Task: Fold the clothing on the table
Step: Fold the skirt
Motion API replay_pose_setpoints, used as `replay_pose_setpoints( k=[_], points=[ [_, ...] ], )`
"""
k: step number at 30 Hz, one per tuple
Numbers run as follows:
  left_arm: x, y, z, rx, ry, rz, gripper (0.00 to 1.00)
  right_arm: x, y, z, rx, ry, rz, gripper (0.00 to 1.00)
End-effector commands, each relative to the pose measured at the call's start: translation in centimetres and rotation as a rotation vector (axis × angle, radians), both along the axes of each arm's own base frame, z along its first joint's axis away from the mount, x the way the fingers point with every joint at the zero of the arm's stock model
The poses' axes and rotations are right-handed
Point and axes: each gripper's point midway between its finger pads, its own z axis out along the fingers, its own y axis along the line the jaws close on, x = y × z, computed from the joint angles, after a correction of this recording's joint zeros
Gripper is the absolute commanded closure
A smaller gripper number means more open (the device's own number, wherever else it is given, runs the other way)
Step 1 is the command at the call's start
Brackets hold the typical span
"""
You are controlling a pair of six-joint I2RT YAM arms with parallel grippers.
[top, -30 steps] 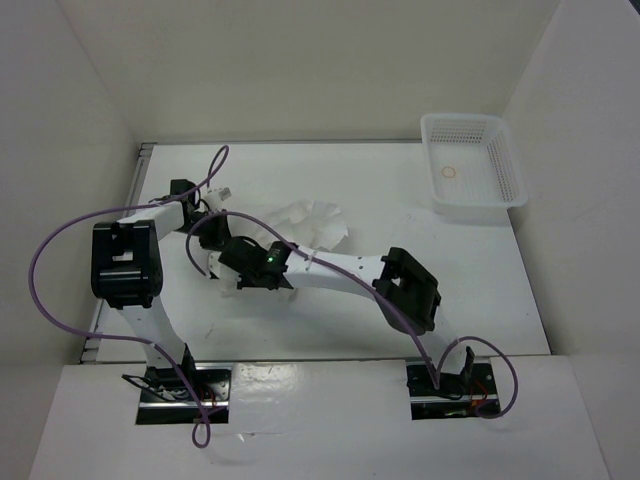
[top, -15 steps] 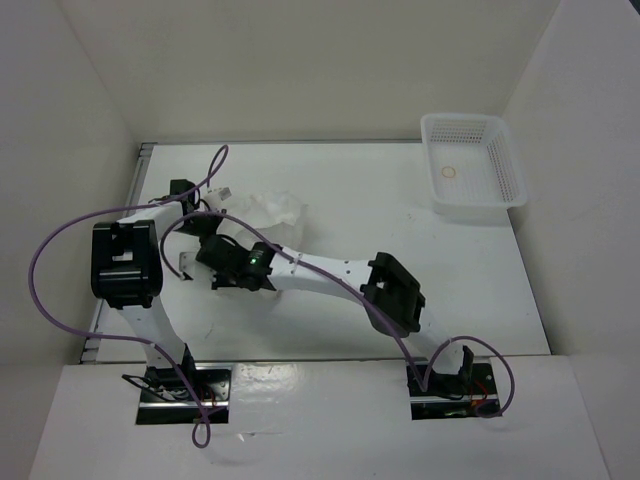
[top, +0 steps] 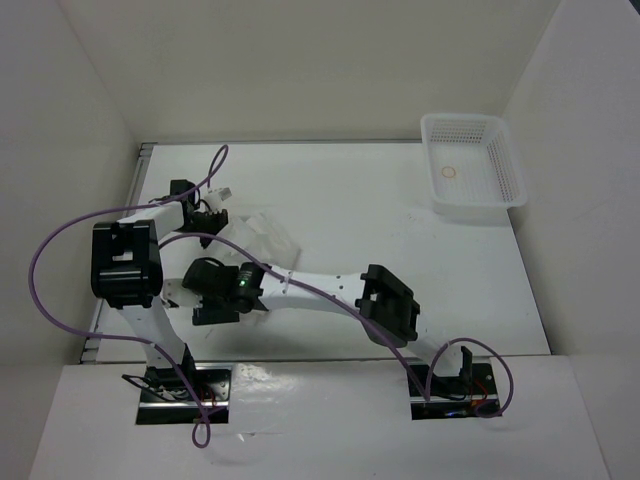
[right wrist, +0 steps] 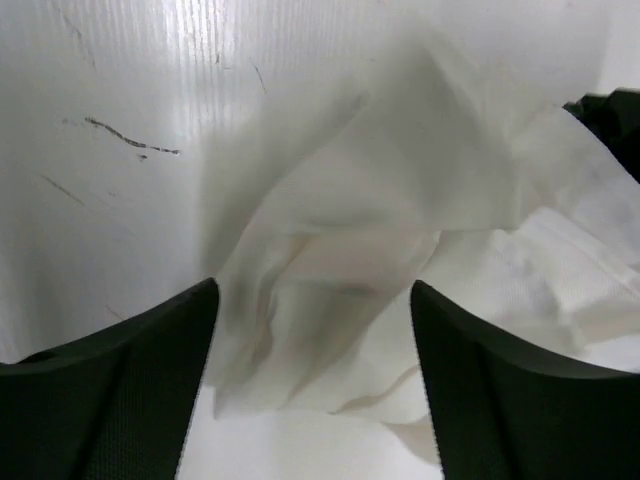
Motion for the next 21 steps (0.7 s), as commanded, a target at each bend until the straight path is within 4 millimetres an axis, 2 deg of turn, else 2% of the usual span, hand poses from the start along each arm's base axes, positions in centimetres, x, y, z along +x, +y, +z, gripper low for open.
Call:
replay_pose_setpoints(
  k=[1,3,4,5,6,8,9,10,11,12,13,14,15,16,17,18,19,21],
  points=[
    [-0.3,-0.5,-0.3,-0.034,-0.003,-0.027,0.99,0.5,0.6,0.5,0.037,-0.013,-0.038,0.15],
    [-0.3,-0.5,-0.3,-0.034,-0.003,-0.027,0.95,0.7,1.1,3.0,0.091,-0.026,-0.052,0.12],
    [0.0,-0.4,0.0,-0.033,-0.013,-0.027,0.93,0.5,1.1,3.2,0.091,-0.012,-0.053,0.1],
    [0.0,-0.3,-0.1,-0.025,-0.012,-0.024,0.91,0.9,0.6,4.2,0.102,0.004,-0.073,0.1],
    [0.1,-0.2,-0.2,-0.016,-0.011,-0.022,0.9,1.2,0.6,6.1,0.141,0.015,-0.078,0.1],
    [0.2,0.0,0.0,-0.006,-0.021,-0.019,0.8,1.6,-0.3,7.7,0.149,0.023,-0.101,0.09],
    [0.3,0.0,0.5,-0.005,-0.034,-0.019,0.74,1.8,-0.8,9.5,0.176,0.027,-0.099,0.09],
    [0.6,0.0,0.7,-0.004,-0.043,-0.019,0.61,2.5,-1.5,10.4,0.187,0.022,-0.115,0.09],
    [0.6,0.0,1.1,-0.003,-0.054,-0.019,0.54,2.8,-2.1,10.8,0.194,0.027,-0.132,0.09],
    [0.6,0.5,1.4,-0.002,-0.054,-0.004,0.46,3.8,-3.6,12.6,0.214,0.019,-0.157,0.09],
    [1.0,1.0,1.7,-0.001,-0.065,0.007,0.39,4.0,-4.6,13.1,0.211,0.019,-0.168,0.09],
    [0.9,1.3,2.1,0.0,-0.066,0.018,0.33,4.6,-5.8,12.5,0.189,0.023,-0.187,0.09],
    [1.2,2.3,2.8,0.003,-0.08,0.043,0.22,6.2,-7.8,14.5,0.223,0.008,-0.229,0.09],
    [1.7,3.1,3.6,0.016,-0.107,0.062,0.17,6.5,-9.2,13.6,0.202,0.041,-0.233,0.09],
    [1.6,3.6,3.9,0.017,-0.108,0.077,0.1,7.2,-10.4,14.0,0.215,0.054,-0.26,0.09],
    [1.7,4.2,4.6,0.019,-0.117,0.094,0.06,7.8,-11.7,14.1,0.213,0.067,-0.279,0.09],
    [1.9,5.5,5.5,0.024,-0.133,0.127,0.02,9.2,-14.2,14.8,0.234,0.082,-0.313,0.09],
    [2.0,7.6,6.8,0.035,-0.15,0.171,0.0,10.2,-16.9,15.3,0.247,0.103,-0.35,0.09]
  ],
)
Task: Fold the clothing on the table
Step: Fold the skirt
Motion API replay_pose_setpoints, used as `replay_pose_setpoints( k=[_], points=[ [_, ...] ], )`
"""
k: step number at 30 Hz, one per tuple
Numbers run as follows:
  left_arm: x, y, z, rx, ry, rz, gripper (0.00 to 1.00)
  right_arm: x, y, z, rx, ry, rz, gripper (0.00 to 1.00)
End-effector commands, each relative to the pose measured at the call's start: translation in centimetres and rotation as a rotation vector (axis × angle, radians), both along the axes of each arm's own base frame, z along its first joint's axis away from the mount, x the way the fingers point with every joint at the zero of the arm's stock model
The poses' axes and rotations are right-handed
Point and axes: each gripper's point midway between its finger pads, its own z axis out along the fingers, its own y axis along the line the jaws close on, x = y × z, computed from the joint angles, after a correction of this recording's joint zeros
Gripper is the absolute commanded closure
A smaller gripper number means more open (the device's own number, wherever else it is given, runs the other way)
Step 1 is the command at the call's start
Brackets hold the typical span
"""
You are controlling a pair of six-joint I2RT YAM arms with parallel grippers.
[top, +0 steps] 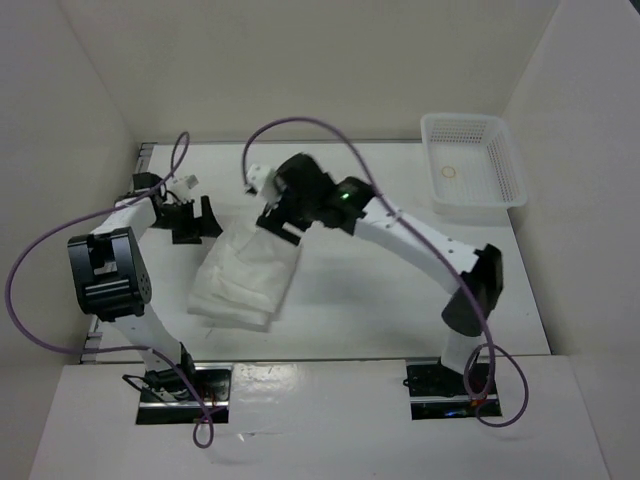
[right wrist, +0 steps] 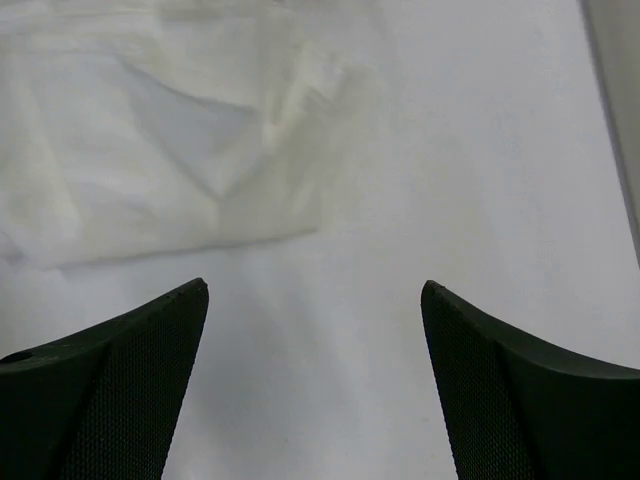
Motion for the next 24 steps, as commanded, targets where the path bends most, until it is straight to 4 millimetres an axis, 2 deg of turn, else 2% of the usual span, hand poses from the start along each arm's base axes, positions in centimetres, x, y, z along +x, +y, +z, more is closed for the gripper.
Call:
replay_pose_setpoints(
  k=[1,3,4,5,6,7,8,9,10,11,12,13,15,16,17,19,20,24],
  points=[
    [1.0,3.2,5.1,0.03,-0.126,0.044,0.0,1.6,-6.0,3.3,0.106,0.047,-0.08,0.09],
    [0.8,4.9,7.2,0.053,-0.173,0.08,0.0,2.6,-9.0,3.6,0.122,0.058,-0.131,0.09],
    [0.6,5.5,8.1,0.078,-0.194,0.081,0.0,3.6,-12.2,3.8,0.142,0.055,-0.192,0.09],
    [0.4,5.7,8.7,0.102,-0.211,0.079,0.0,3.9,-13.9,3.6,0.146,0.062,-0.224,0.08],
    [0.4,5.8,11.1,0.141,-0.293,0.058,0.0,4.3,-15.6,2.3,0.14,0.067,-0.263,0.08],
    [0.2,5.9,12.3,0.17,-0.327,0.05,0.0,5.0,-18.5,3.3,0.17,0.039,-0.327,0.08],
    [-0.2,5.2,13.2,0.181,-0.352,0.021,0.0,5.2,-20.0,3.1,0.173,0.034,-0.36,0.07],
    [-0.6,4.7,15.4,0.22,-0.421,-0.006,0.0,4.7,-21.6,1.1,0.147,0.064,-0.394,0.06],
    [-0.9,3.2,16.6,0.205,-0.452,-0.055,0.0,4.9,-23.4,1.9,0.18,0.033,-0.444,0.06],
    [-1.5,2.2,17.7,0.193,-0.484,-0.087,0.0,4.4,-24.9,0.1,0.15,0.056,-0.482,0.06],
    [-2.2,0.9,18.1,0.144,-0.489,-0.142,0.0,4.2,-25.9,-0.2,0.152,0.052,-0.505,0.06],
    [-2.7,-0.6,18.4,0.114,-0.495,-0.194,0.0,4.1,-27.5,0.4,0.177,0.032,-0.553,0.06],
    [-3.9,-2.7,18.7,0.049,-0.482,-0.268,0.0,3.4,-29.2,-0.6,0.185,0.055,-0.595,0.05],
    [-4.3,-4.1,18.2,0.028,-0.47,-0.325,0.0,3.0,-29.9,-0.8,0.188,0.066,-0.611,0.05],
    [-4.5,-5.0,17.6,0.006,-0.445,-0.357,0.0,2.8,-31.3,-0.3,0.213,0.052,-0.651,0.05],
    [-5.8,-6.9,15.6,-0.052,-0.383,-0.422,0.0,1.8,-32.3,-0.8,0.217,0.073,-0.683,0.05],
    [-6.6,-8.5,14.7,-0.088,-0.338,-0.472,0.0,1.5,-33.3,-0.4,0.228,0.054,-0.711,0.05],
    [-8.6,-12.0,11.8,-0.093,-0.256,-0.618,0.0,0.3,-35.0,-0.4,0.248,0.063,-0.765,0.05]
  ],
)
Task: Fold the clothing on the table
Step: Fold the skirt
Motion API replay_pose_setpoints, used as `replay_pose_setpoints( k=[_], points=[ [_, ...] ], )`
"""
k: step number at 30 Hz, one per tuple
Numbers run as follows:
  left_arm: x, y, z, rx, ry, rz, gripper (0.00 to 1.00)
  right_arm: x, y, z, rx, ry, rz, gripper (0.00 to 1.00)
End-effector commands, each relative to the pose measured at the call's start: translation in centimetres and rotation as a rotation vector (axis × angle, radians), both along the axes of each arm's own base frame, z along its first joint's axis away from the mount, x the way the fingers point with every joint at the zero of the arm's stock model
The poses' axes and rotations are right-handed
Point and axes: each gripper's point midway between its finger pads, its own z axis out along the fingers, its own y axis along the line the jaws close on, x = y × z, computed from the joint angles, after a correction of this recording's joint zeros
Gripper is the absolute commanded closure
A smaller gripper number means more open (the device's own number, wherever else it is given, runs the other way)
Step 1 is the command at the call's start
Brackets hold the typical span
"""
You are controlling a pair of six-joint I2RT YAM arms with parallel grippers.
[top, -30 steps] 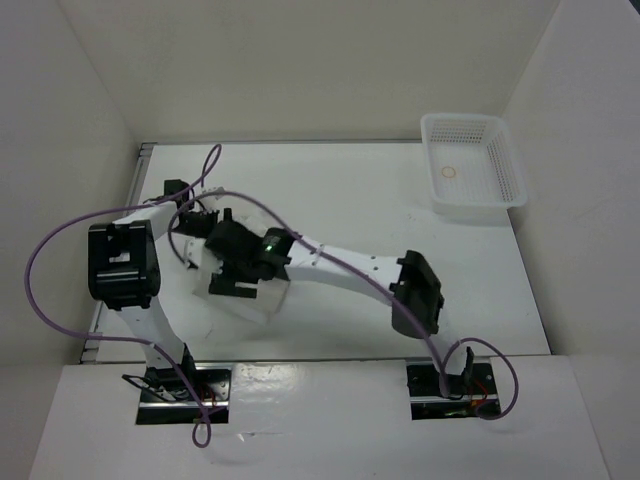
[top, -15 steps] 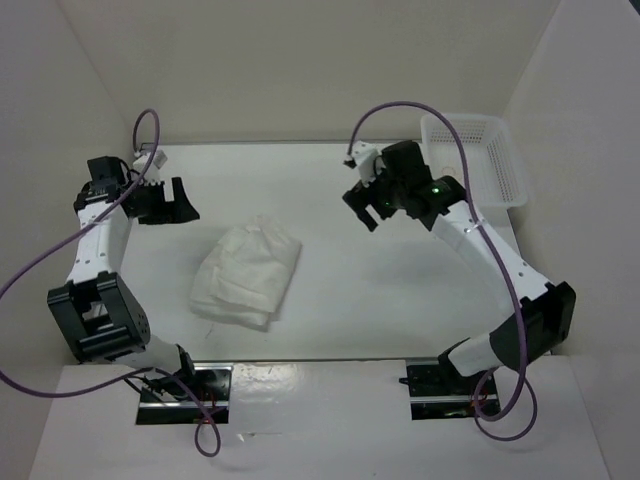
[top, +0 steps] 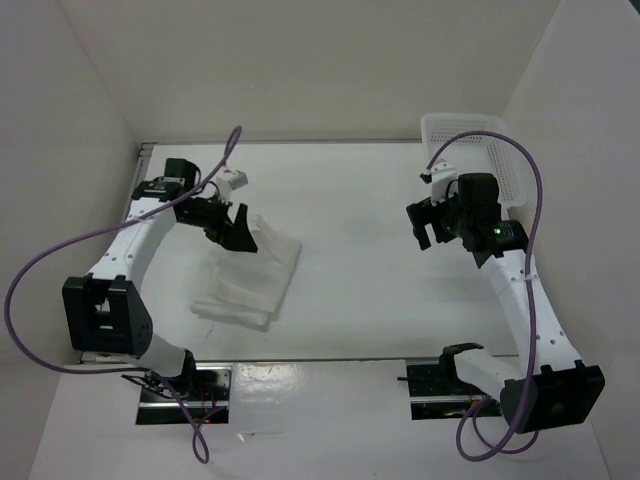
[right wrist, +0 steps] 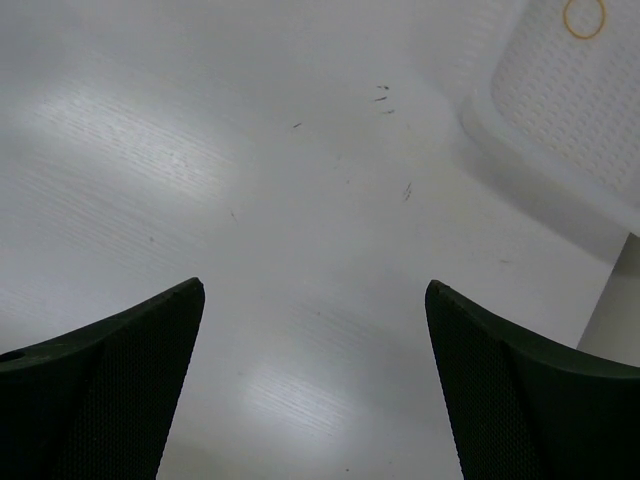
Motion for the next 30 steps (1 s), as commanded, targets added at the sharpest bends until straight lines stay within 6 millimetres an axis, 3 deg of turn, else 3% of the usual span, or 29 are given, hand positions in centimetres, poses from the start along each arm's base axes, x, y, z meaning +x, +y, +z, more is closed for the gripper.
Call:
replay_pose_setpoints(
  k=[1,6,13,21,30],
  points=[
    [-2.6,-3.2,-1.4,-0.02,0.061,-0.161,0.0,-0.8,-0.1,0.4,0.055,-0.012,-0.008,0.05],
    [-3.3,-6.5,-3.9,0.002,0.158,-0.285,0.0,-1.1,-0.9,0.2,0.092,0.001,-0.034,0.05],
    [-3.4,-5.3,-10.0,0.067,0.315,-0.232,0.0,-1.3,-1.3,0.3,0.106,0.012,-0.056,0.04],
    [-1.3,-2.5,-10.9,0.23,0.27,-0.103,0.0,-0.9,-1.1,0.4,0.112,0.004,-0.048,0.04],
    [-1.2,-0.1,-11.4,0.367,0.23,-0.034,0.0,-0.4,-0.8,0.2,0.125,0.004,-0.033,0.03]
  ],
)
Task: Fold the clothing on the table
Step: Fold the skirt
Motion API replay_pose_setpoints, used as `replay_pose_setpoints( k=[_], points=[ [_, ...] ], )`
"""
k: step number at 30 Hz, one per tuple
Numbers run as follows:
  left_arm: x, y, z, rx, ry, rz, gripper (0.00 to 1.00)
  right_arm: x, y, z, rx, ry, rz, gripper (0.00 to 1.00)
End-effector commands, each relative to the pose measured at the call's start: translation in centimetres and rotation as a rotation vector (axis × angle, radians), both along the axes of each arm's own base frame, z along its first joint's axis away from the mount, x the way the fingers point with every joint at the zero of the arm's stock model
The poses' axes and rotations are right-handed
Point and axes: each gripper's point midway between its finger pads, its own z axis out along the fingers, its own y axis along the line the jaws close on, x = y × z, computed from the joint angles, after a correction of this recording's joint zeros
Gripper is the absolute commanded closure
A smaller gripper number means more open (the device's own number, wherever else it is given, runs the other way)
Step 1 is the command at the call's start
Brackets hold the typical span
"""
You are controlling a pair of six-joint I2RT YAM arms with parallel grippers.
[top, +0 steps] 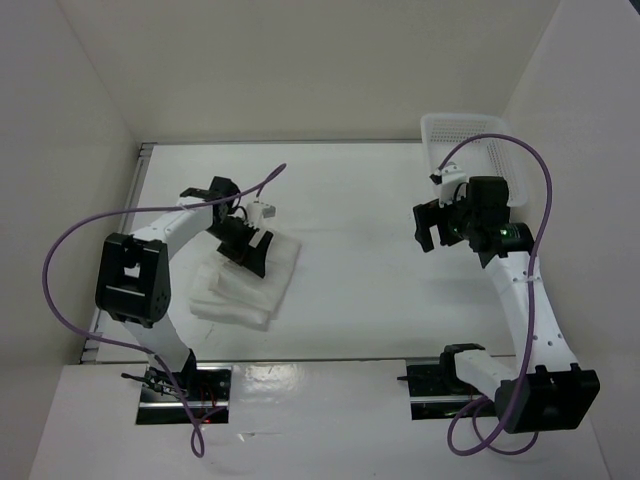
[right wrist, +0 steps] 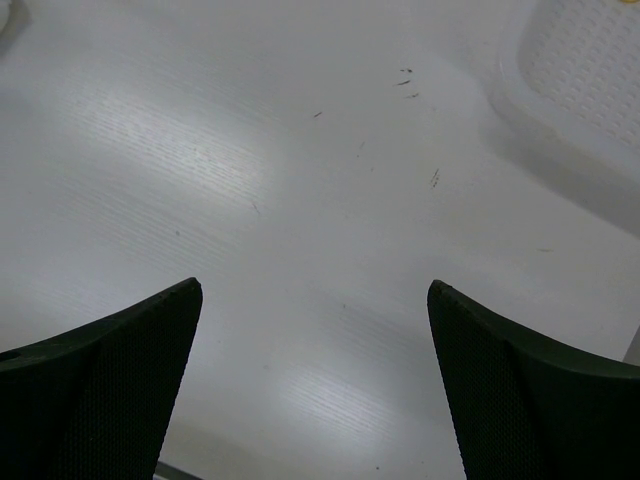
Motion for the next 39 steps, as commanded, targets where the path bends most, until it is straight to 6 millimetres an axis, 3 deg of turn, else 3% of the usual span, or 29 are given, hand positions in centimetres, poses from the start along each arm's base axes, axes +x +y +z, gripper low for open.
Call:
replay_pose_setpoints(
  k=[1,7,10,16,23,27,32,39],
  points=[
    [0.4,1.7,0.6,0.091,-0.063,0.029,0.0,0.8,0.2,0.5,0.021,-0.025,0.001,0.03],
    [0.6,3.5,-0.4,0.195,-0.087,0.057,0.0,0.7,0.5,0.6,0.033,-0.025,0.015,0.02],
    [0.4,3.6,-1.5,0.242,-0.089,0.055,0.0,0.7,0.5,0.6,0.033,-0.025,0.015,0.02],
    [0.6,1.5,-2.9,0.277,-0.11,0.01,0.0,0.4,0.2,1.0,0.033,-0.036,0.006,0.02],
    [-0.6,-2.4,-4.1,0.297,-0.123,-0.082,0.0,0.1,0.0,1.2,0.048,-0.036,0.005,0.02],
    [-1.0,-5.7,-4.3,0.3,-0.167,-0.179,0.0,0.0,-0.3,1.7,0.053,-0.046,-0.006,0.02],
    [-0.4,-9.3,-3.6,0.275,-0.231,-0.249,0.0,-0.5,-0.4,1.7,0.061,-0.047,-0.006,0.02],
    [0.4,-15.0,-1.1,0.207,-0.334,-0.331,0.0,-0.9,-1.1,1.5,0.079,-0.048,-0.027,0.02]
  ],
)
